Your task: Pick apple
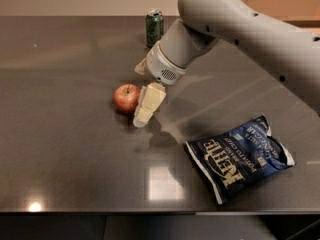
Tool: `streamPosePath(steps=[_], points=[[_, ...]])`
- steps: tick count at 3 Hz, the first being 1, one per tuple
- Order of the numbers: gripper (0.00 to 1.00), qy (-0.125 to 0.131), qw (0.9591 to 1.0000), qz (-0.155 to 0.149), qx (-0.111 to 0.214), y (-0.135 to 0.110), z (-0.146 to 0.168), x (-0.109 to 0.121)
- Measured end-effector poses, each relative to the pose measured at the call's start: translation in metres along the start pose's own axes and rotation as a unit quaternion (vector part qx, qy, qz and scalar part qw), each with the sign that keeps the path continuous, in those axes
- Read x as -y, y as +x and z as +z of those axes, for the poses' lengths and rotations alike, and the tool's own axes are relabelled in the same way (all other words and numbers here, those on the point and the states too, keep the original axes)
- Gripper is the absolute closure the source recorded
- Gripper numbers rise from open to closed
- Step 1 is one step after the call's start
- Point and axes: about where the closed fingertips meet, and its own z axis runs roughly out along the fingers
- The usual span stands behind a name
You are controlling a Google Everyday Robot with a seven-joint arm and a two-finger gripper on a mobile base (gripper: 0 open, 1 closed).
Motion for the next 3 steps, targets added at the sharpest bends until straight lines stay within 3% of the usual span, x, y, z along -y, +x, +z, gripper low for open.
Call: streamPosePath(steps=[1,2,3], points=[[0.0,-0.009,1.0,0.001,-0.002,-0.003,0.013,0.003],[0.16,-0.013,0.9999,0.003,-0.004,-0.006,0.02,0.007],[0.39,-0.015,0.9999,0.005,-0.004,-0.007,0.023,0.012]])
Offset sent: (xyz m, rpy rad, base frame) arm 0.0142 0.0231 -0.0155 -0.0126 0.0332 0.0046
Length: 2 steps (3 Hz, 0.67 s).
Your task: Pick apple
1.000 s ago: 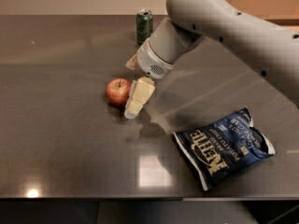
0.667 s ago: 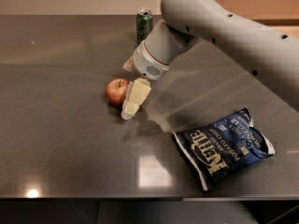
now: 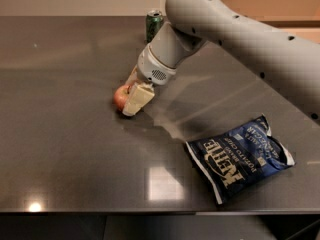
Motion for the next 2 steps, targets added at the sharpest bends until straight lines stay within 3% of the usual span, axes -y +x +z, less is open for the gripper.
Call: streamPosePath(steps=[2], points=[[0.87,-0.001,0.9999,-0.003,0.012,-0.007,-0.028,0.008]])
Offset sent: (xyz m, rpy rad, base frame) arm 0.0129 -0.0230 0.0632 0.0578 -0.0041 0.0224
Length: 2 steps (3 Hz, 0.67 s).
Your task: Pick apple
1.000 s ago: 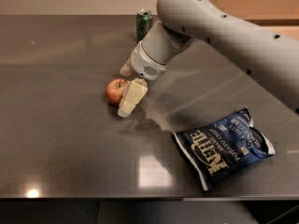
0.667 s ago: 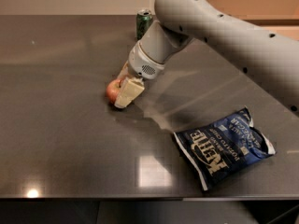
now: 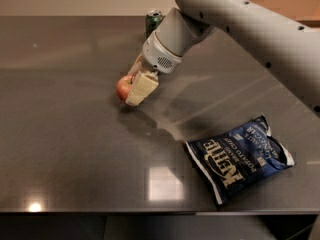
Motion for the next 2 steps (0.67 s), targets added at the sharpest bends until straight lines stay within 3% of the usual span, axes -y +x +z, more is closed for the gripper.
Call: streamPosePath(steps=[1,2], points=[[1.0,-0.003,0.9991,-0.027,0.032,-0.0242,-0.0768,0.0012],[1.0,-0.003,0.9991,-0.027,0.032,-0.0242,-0.0767,0.0013]])
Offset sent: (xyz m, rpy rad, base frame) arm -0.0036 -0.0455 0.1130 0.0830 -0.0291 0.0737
